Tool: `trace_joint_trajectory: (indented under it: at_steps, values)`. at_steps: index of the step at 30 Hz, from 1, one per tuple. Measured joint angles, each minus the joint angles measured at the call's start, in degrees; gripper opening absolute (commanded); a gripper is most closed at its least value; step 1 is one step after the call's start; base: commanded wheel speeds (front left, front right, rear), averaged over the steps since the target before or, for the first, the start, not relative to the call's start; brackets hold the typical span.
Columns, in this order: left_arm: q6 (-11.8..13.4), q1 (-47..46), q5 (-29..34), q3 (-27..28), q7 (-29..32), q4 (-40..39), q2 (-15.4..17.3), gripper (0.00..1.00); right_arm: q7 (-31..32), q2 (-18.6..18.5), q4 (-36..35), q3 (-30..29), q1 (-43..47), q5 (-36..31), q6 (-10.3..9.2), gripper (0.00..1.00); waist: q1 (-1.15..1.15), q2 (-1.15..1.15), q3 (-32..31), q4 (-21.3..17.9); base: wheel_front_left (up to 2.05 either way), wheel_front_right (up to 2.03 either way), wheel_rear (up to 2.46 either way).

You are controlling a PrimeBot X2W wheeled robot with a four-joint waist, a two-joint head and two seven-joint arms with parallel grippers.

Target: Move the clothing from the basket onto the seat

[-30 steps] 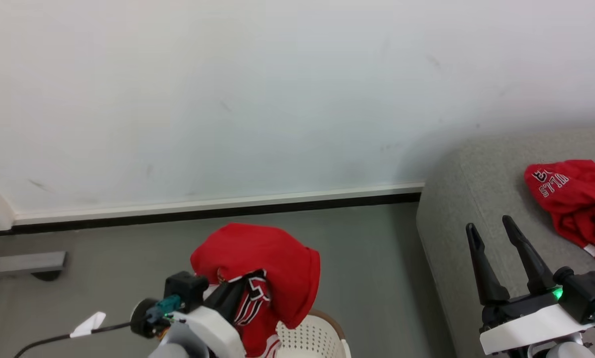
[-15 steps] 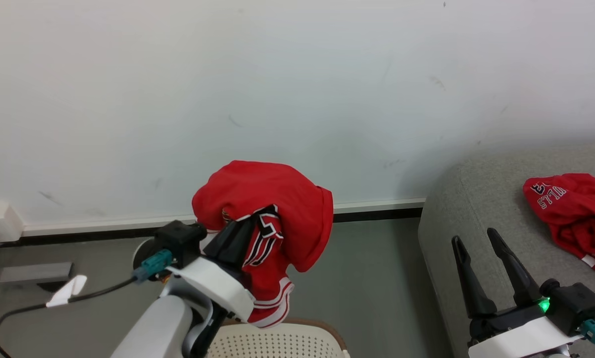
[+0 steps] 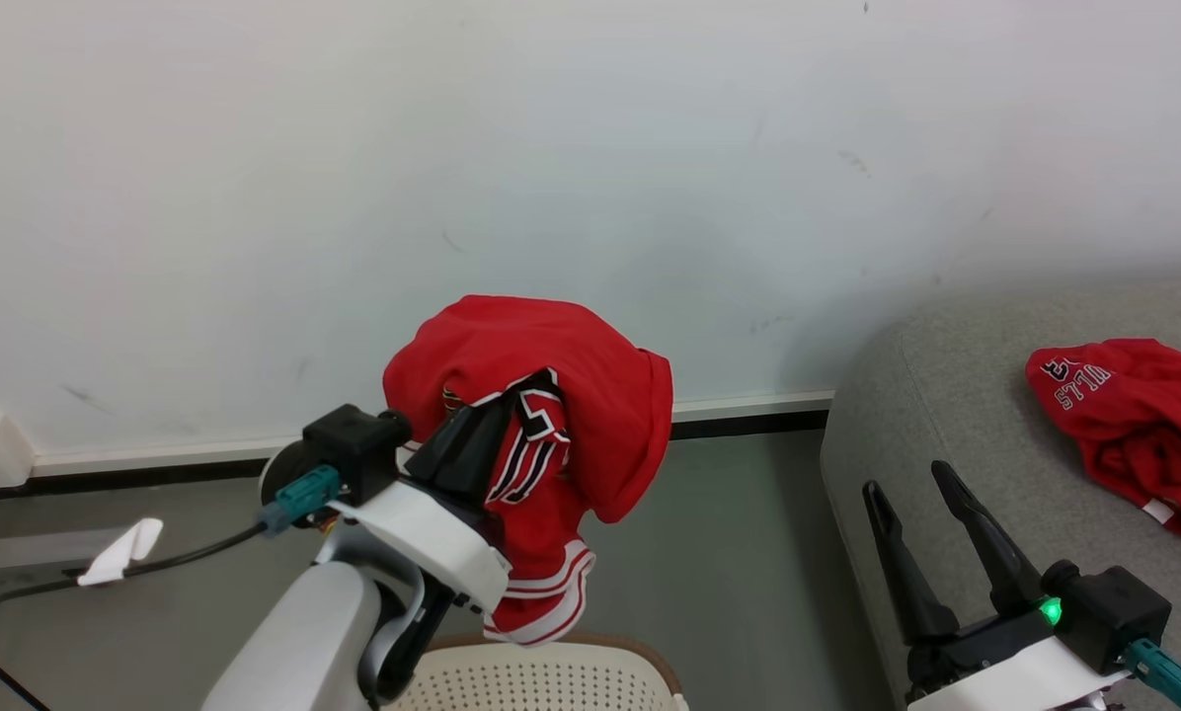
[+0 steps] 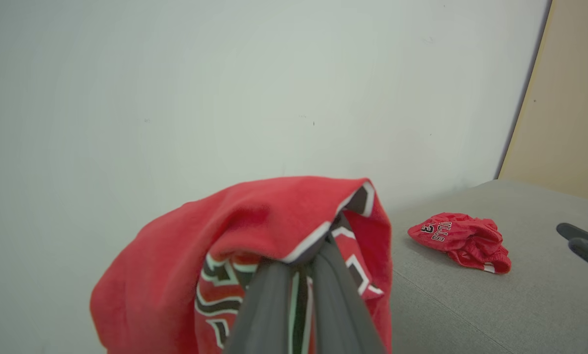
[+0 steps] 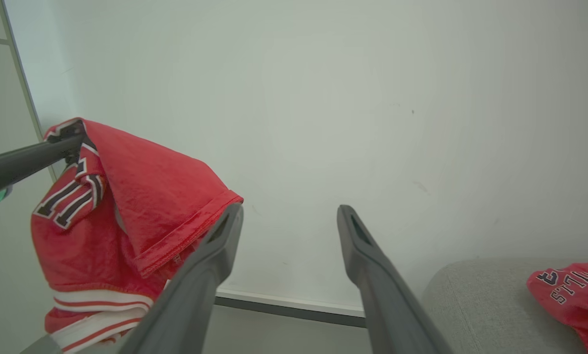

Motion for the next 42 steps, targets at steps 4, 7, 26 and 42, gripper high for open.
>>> trace_joint_trajectory:
  at_steps: [4,7,26,42]
  values:
    - [0.0,0.0,-0.4,-0.1,0.0,-0.1,0.0,0.00,0.0,-0.6,-0.1,1.5,-0.7,0.0,0.00,1.00,0.00,0.00,0.1,-0.2,0.00,0.00,0.00]
    - [0.0,0.0,-0.6,-0.2,0.0,-0.1,0.1,0.00,0.0,-1.1,-0.4,3.7,-1.2,-0.1,0.00,1.00,0.00,0.00,0.1,-0.3,0.00,0.00,0.00]
    - [-0.8,-0.2,-1.0,-6.5,1.2,-1.1,-2.5,0.00,0.0,0.9,12.2,21.1,-14.5,-1.2,0.00,1.00,0.00,0.00,0.6,4.9,0.00,0.00,0.00]
    - [-1.6,-0.1,-1.4,-16.2,2.3,-2.2,-5.1,0.00,0.0,2.0,23.6,25.3,-19.7,1.8,0.00,1.00,0.00,0.00,0.4,13.4,0.00,0.00,0.00]
